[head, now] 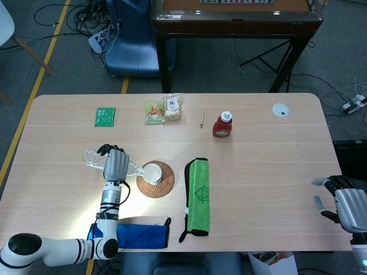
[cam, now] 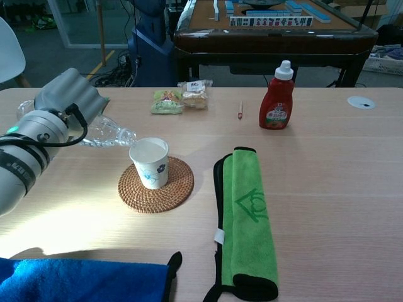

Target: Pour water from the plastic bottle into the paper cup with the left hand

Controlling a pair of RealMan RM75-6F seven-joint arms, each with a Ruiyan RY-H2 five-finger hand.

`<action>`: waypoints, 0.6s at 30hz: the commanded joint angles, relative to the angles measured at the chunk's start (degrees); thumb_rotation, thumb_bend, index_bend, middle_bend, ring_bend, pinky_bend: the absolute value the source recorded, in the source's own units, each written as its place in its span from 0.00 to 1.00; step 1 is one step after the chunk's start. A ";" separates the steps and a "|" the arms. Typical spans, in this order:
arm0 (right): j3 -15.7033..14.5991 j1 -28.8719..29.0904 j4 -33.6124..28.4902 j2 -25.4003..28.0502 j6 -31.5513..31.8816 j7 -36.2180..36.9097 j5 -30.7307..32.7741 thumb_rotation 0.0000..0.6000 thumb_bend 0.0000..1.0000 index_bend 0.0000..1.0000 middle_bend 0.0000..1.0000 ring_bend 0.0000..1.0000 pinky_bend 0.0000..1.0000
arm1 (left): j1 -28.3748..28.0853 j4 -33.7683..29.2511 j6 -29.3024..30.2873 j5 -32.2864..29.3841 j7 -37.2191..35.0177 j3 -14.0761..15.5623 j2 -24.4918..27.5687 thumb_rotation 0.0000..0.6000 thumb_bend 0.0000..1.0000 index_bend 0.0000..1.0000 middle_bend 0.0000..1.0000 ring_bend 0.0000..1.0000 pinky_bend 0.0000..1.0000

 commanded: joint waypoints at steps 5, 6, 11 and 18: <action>-0.01 0.03 0.03 0.01 -0.07 0.05 0.02 1.00 0.45 0.39 0.40 0.29 0.26 | -0.05 -0.06 0.15 0.13 0.28 -0.32 -0.03 1.00 0.05 0.68 0.76 0.51 0.48; -0.01 0.02 0.03 0.00 -0.07 0.06 0.02 1.00 0.45 0.39 0.40 0.29 0.26 | -0.07 -0.03 0.09 0.14 0.41 -0.28 -0.01 1.00 0.05 0.68 0.76 0.51 0.48; -0.03 -0.04 0.00 0.05 0.04 0.09 -0.04 1.00 0.45 0.39 0.40 0.29 0.26 | -0.07 0.09 0.07 -0.12 0.66 -0.59 -0.09 1.00 0.05 0.68 0.76 0.51 0.48; -0.08 0.05 0.06 0.01 -0.22 0.02 0.03 1.00 0.45 0.39 0.40 0.29 0.26 | -0.18 -0.13 -0.02 -0.02 1.57 -0.33 0.31 1.00 0.05 0.69 0.76 0.51 0.48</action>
